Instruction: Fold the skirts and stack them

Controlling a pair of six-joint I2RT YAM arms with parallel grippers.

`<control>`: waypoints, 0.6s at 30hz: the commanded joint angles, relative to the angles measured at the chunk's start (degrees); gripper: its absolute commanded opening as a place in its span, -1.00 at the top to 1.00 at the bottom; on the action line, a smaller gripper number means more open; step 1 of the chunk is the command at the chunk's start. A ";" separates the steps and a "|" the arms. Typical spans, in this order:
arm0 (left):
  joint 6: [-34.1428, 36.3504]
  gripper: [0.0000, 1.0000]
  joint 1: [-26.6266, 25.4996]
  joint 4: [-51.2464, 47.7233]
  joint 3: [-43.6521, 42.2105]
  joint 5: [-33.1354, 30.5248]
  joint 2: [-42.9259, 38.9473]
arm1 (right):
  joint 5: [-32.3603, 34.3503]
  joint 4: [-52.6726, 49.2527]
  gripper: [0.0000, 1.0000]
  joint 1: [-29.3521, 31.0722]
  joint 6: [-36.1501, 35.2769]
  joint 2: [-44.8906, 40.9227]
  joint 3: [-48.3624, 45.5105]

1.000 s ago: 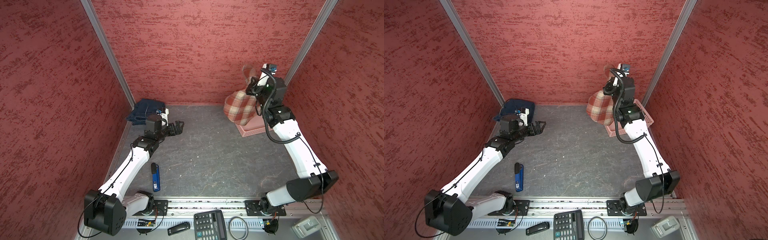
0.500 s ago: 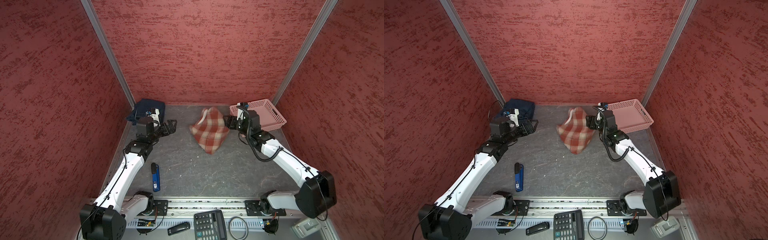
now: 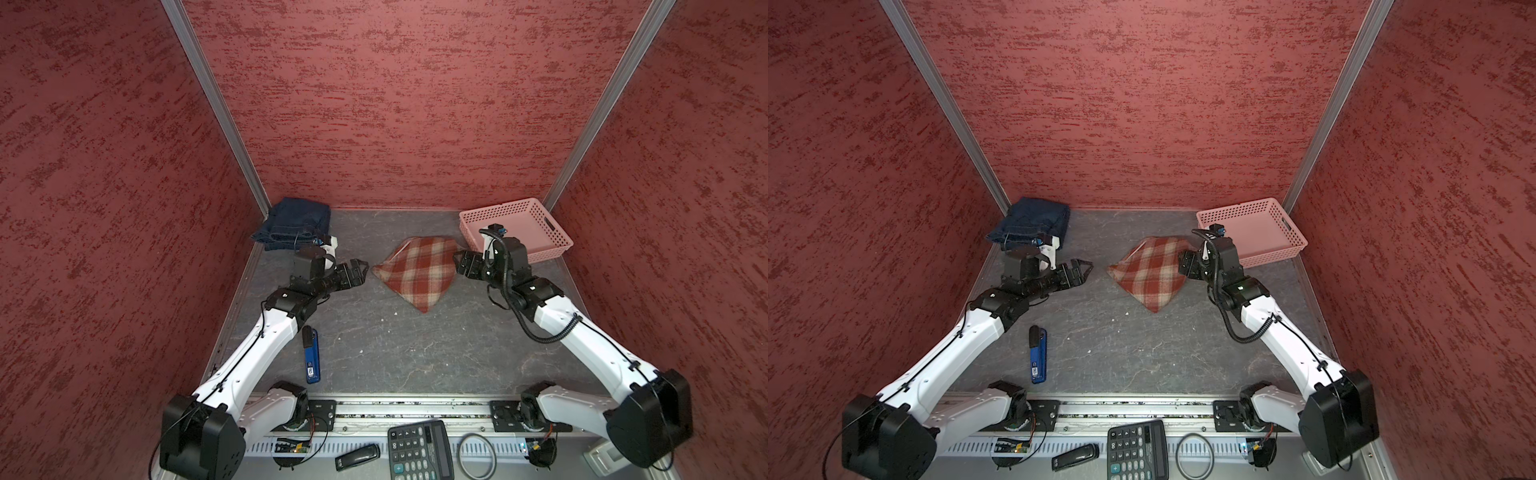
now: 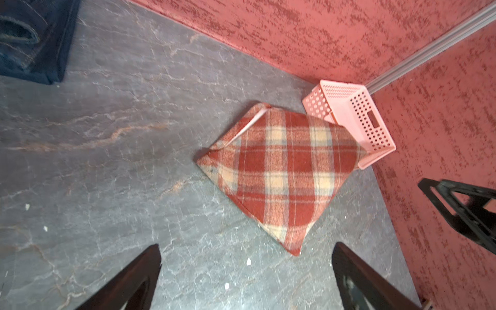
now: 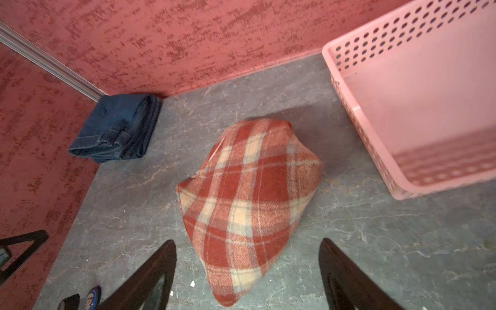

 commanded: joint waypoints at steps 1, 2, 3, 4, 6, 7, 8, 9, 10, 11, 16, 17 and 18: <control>0.59 -0.99 -1.72 -4.32 0.24 -3.14 -1.68 | -1.69 -1.93 -0.63 0.31 0.61 1.43 0.69; 0.73 -0.99 -2.27 -5.17 0.31 -3.61 -1.77 | -1.42 -2.08 -0.62 0.36 0.37 1.98 0.74; 0.78 -0.99 -2.86 -5.99 0.25 -4.02 -1.78 | -1.17 -2.11 -0.62 0.43 0.06 2.57 0.77; 0.72 -0.99 -3.34 -6.58 0.14 -4.37 -1.69 | -1.21 -1.99 -0.62 0.49 -0.43 3.25 0.78; 0.03 -0.99 -4.48 -7.74 -0.19 -5.30 -1.52 | -1.10 -2.42 -0.61 0.49 -1.41 5.38 1.61; -0.30 -0.99 -5.51 -7.74 -0.51 -5.88 -1.51 | -1.17 -3.05 -0.61 0.43 -2.02 6.88 2.55; -0.65 -0.99 -6.31 -7.76 -1.00 -6.70 -1.43 | -0.92 -3.37 -0.61 0.56 -2.44 8.32 3.15; -1.09 -0.99 -7.34 -7.59 -1.40 -7.75 -1.13 | -0.35 -3.72 -0.61 0.55 -2.80 9.80 3.81; -1.52 -0.99 -8.11 -7.49 -1.55 -8.58 -0.58 | 0.14 -3.48 -0.61 0.46 -3.15 11.50 4.24; -1.98 -0.99 -8.77 -7.50 -1.62 -9.20 0.10 | 0.63 -3.13 -0.61 0.48 -3.27 12.97 4.76; -4.12 -0.99 -11.16 -8.16 0.39 -11.77 4.55 | 0.27 -1.71 -0.59 0.30 -3.40 27.29 12.37; -4.52 -0.99 -11.09 -8.55 0.82 -12.03 4.95 | -0.57 -1.01 -0.49 0.18 -3.51 30.17 14.56; -5.07 -0.99 -10.94 -8.92 1.63 -12.25 5.16 | -1.51 -0.94 -0.23 0.13 -4.07 33.38 17.95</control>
